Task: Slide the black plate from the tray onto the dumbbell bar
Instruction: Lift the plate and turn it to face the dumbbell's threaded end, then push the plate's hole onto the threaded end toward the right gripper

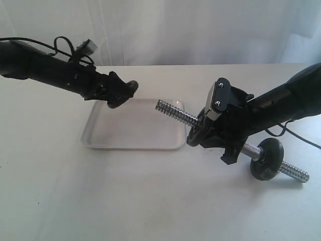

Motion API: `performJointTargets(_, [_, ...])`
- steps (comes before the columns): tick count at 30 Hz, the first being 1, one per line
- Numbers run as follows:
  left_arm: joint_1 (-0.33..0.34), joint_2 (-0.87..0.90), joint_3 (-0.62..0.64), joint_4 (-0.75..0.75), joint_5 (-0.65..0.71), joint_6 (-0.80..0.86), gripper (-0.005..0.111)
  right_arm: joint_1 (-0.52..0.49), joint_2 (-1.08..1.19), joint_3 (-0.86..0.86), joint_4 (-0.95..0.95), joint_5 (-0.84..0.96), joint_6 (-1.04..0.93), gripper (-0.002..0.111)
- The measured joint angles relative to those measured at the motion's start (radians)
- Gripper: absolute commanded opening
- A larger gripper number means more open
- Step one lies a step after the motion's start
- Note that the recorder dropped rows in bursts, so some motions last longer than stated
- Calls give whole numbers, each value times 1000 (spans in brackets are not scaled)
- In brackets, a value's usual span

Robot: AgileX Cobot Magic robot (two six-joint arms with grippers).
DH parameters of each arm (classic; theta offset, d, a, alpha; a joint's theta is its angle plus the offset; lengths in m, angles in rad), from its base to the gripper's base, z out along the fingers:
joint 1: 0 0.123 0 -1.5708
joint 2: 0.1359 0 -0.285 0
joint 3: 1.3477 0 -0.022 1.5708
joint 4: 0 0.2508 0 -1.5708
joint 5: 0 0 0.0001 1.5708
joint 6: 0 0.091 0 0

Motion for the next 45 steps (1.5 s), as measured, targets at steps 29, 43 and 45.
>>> performJointTargets(29, [67,-2,306,-500,324,342,0,22,0,0,77,-45,-46,0])
performJointTargets(43, [-11,-2,304,-500,324,363,0,24,29,0,127,-50,-76,0])
performJointTargets(45, [-21,-2,298,-500,324,363,0,24,30,0,142,-50,-90,0])
